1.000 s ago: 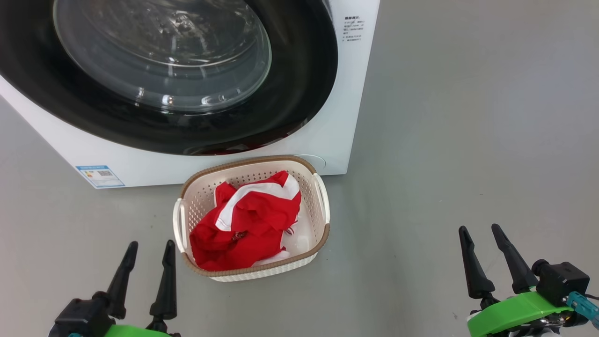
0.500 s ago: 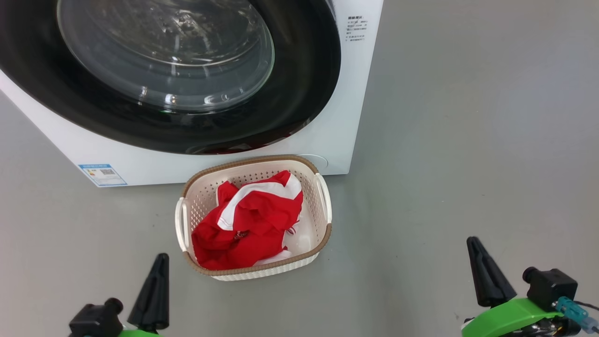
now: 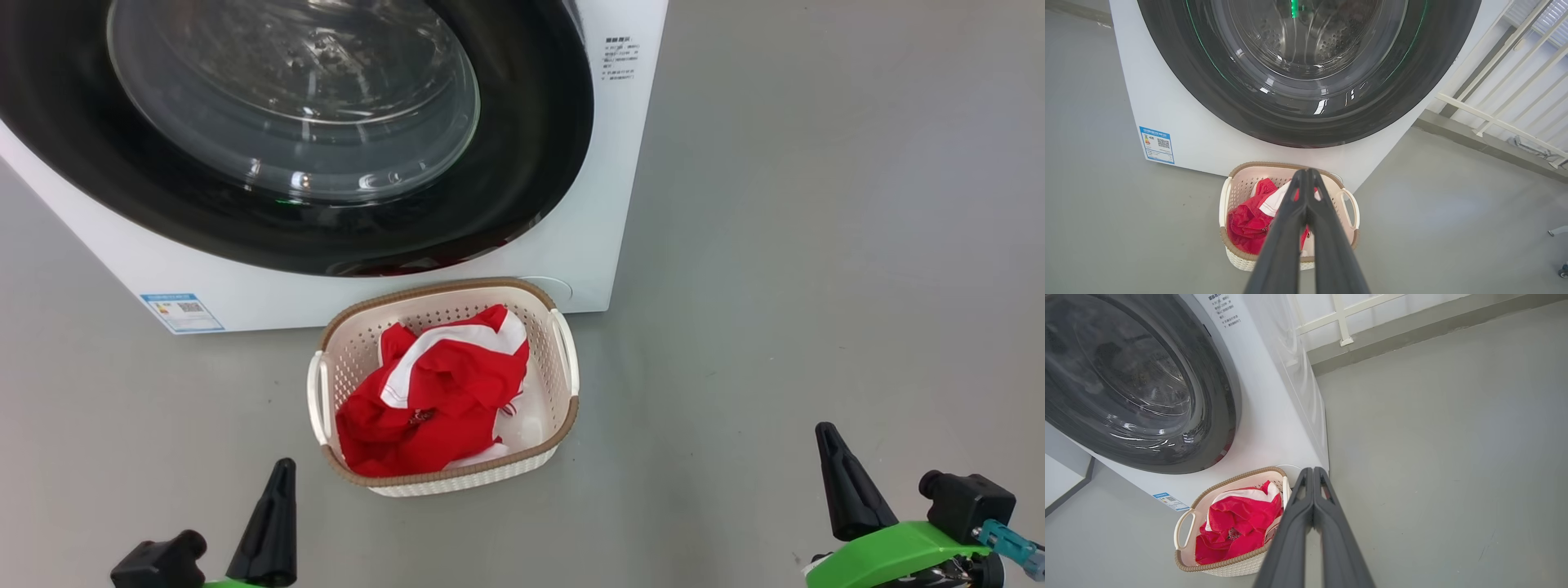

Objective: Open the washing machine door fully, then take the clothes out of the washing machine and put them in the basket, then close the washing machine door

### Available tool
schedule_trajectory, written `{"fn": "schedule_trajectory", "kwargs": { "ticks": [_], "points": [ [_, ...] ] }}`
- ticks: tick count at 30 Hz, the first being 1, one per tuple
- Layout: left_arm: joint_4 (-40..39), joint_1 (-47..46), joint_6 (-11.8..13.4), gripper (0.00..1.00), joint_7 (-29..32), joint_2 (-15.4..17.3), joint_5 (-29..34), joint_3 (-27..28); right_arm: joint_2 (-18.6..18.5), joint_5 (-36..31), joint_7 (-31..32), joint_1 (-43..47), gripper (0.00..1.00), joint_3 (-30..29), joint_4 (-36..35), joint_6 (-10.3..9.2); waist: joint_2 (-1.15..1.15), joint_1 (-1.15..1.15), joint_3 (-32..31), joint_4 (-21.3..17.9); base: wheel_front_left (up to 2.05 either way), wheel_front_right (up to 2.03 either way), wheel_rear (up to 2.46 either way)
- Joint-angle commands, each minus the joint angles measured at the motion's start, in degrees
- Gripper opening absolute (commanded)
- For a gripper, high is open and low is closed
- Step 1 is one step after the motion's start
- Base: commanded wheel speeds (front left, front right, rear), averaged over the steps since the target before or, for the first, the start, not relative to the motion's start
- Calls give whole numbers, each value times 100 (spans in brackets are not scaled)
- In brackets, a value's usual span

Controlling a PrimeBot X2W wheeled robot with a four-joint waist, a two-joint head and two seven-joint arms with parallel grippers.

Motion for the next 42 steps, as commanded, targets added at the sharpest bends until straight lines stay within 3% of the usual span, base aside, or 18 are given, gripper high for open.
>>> {"fn": "schedule_trajectory", "kwargs": {
  "ticks": [1,42],
  "points": [
    [-131,-85,-1,0,36,67,-190,38,-86,169,33,-46,0,-6,-158,-1,0,-1,-12,0,0,0,0],
    [-177,-187,-17,0,633,146,-2632,164,-159,2497,643,-208,0,-103,-341,-3,0,-1,-295,1,0,0,0]
  ]
}}
